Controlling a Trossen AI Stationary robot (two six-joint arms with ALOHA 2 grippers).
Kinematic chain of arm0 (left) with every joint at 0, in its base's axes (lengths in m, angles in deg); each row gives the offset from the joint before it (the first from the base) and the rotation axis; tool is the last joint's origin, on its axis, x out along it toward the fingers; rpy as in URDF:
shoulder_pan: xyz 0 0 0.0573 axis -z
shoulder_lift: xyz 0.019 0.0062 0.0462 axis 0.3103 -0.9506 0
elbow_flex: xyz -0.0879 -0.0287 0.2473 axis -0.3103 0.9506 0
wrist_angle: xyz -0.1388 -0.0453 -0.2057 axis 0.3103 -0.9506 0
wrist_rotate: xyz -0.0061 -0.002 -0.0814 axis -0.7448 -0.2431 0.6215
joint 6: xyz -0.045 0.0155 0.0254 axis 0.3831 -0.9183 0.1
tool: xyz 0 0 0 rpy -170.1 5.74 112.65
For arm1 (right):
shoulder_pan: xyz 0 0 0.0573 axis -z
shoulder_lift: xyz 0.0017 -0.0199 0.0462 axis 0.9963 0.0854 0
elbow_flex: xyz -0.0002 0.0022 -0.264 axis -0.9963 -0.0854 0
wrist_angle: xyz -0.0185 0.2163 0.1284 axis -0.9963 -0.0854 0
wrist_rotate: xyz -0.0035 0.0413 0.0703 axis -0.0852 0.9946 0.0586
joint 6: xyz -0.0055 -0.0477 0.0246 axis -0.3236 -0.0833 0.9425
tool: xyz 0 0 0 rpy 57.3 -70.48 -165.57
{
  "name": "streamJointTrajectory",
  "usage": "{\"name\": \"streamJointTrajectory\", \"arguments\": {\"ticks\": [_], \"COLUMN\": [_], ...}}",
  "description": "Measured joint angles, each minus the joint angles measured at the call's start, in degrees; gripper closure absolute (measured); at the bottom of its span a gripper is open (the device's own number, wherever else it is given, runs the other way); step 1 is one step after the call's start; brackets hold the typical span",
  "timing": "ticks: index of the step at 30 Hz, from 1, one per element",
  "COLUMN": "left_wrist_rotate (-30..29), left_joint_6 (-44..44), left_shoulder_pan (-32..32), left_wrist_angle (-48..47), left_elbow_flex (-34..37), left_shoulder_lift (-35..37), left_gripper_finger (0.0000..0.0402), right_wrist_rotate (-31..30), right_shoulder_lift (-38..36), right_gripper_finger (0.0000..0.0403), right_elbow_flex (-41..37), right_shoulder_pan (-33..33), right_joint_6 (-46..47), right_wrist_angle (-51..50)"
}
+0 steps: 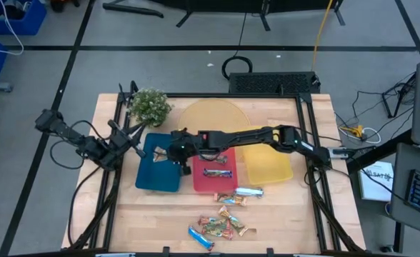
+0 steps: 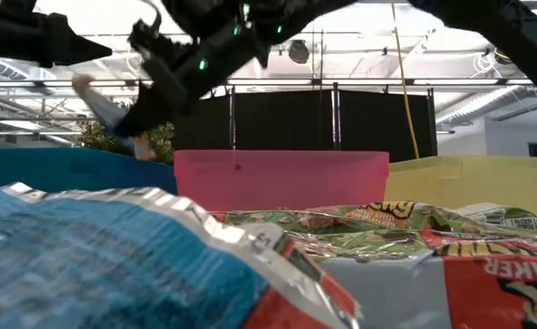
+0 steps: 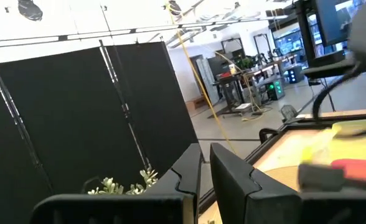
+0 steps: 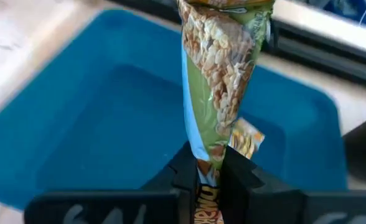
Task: Pick and place Granola Bars by type
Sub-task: Put the yellow granola bar into the blue bin
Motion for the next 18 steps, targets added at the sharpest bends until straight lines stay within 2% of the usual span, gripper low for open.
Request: {"name": "streamJointTrajectory", "arguments": {"ticks": [10, 14, 18], "left_wrist_rotate": [0.0, 0.0, 0.0], "left_joint_6": [0.8, 1.5, 1.6], "left_shoulder_pan": [1.7, 2.6, 3.3], "left_wrist_angle": [-0.2, -0.2, -0.3], "left_elbow_flex": [0.0, 0.0, 0.0], "left_shoulder_lift": [-0.1, -0.1, -0.1], "left_gripper_finger": [0.0357, 0.0357, 0.0357], "right_wrist_rotate": [0.2, 4.2, 4.6], "right_shoulder_lift": [1.2, 1.2, 1.2], "right_gripper_finger": [0.0359, 0.0356, 0.0354], "right_elbow_flex": [-0.1, -0.1, -0.3], "right_shoulder_pan": [1.0, 1.3, 1.3], "right_joint_6": [2.0, 3.9, 4.5], "right_wrist_angle": [0.1, 0.1, 0.0]}}
